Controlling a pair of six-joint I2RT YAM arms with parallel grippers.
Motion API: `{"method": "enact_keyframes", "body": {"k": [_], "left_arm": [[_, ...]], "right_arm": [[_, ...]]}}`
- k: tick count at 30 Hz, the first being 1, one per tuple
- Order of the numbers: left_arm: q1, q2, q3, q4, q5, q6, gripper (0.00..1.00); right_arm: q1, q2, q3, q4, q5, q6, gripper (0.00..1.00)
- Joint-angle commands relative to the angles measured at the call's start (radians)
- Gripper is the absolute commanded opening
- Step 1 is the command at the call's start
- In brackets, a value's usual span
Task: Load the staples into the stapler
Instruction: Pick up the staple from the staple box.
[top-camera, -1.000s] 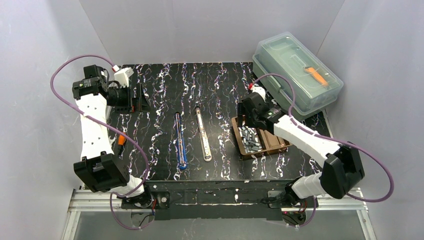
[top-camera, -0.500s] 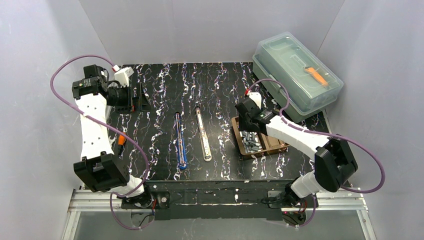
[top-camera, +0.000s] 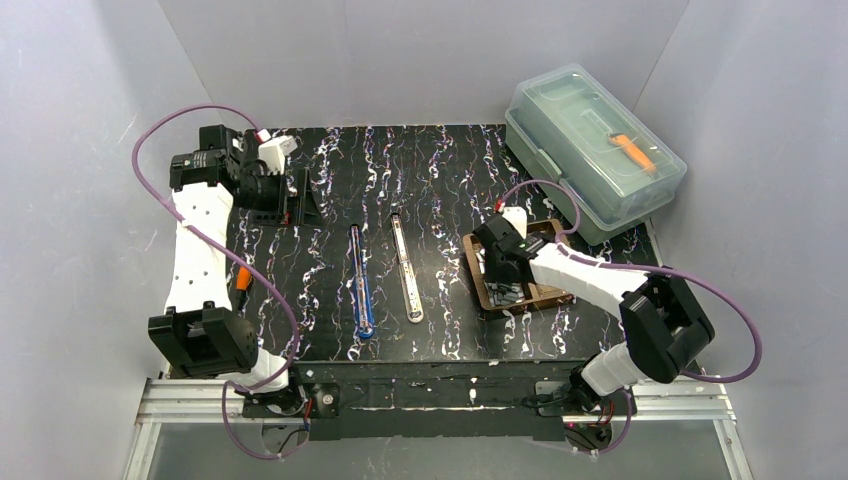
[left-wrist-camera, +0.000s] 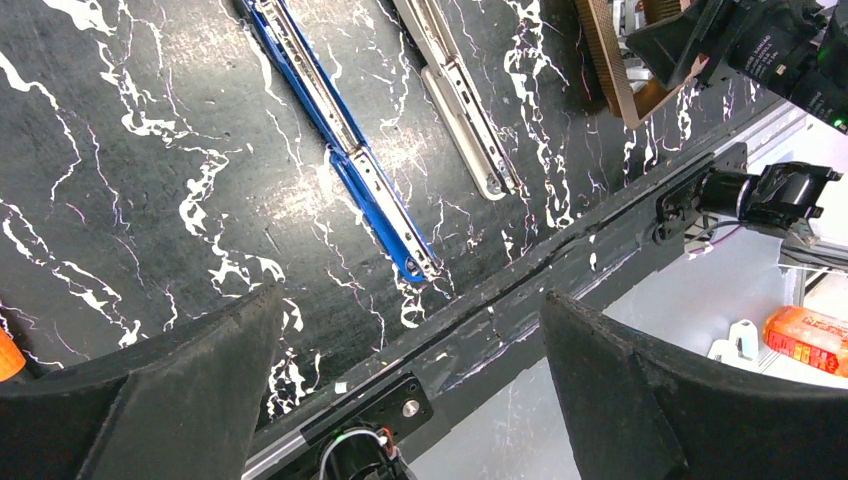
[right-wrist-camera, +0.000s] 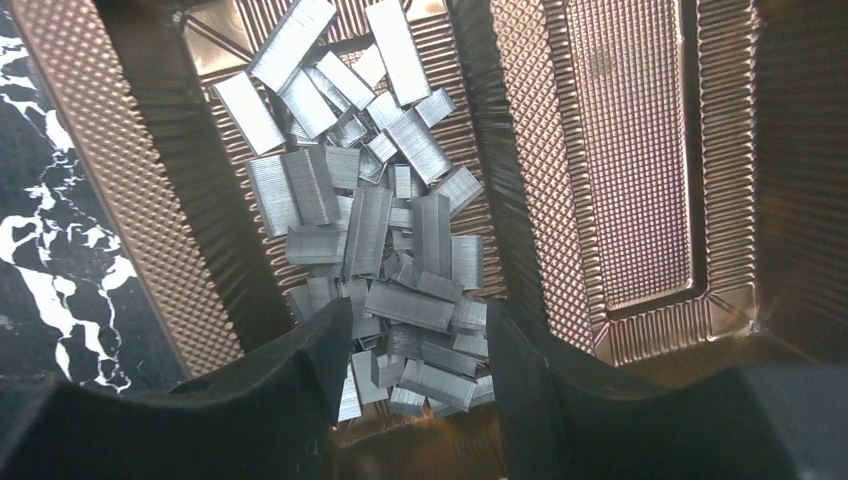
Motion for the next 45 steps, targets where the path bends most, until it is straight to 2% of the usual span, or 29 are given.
{"method": "enact_keyframes", "body": {"k": [1,11,18,24,30,37,45], "left_arm": [[-0.014,-0.007,-0.012,-0.007,-0.012,-0.007,0.99],[-0.026,-0.014,-0.008,-0.013,-0.028,-0.005,0.99],[-0.026,-0.012,-0.018,-0.015,-0.036,0.008,0.99],[-0.026,-0.011,-0.014,-0.018,-0.037,0.017,0.99],[-0.026,-0.012,-0.017,-0.02,-0.029,0.02,0.99],[-0.026,-0.009,-0.004,-0.024,-0.022,0.021,0.99],[-0.027,-0.011,0.011,-0.03,-0.02,0.022,0.99]], "right_arm": [[-0.006,0.009,-0.024,0.035,-0.003,0.037,0.6],[-0.026,0.033,-0.095,0.127,-0.016,0.045,0.56],[-0.03,0.032,-0.096,0.158,-0.006,0.038,0.47],[-0.03,0.002,-0.098,0.15,0.014,0.034,0.34],[-0.032,-0.05,-0.116,0.132,0.048,0.045,0.28],[-0.031,-0.113,-0.13,0.119,0.05,0.05,0.26],[-0.021,-0.139,-0.065,0.1,-0.001,0.033,0.27]]}}
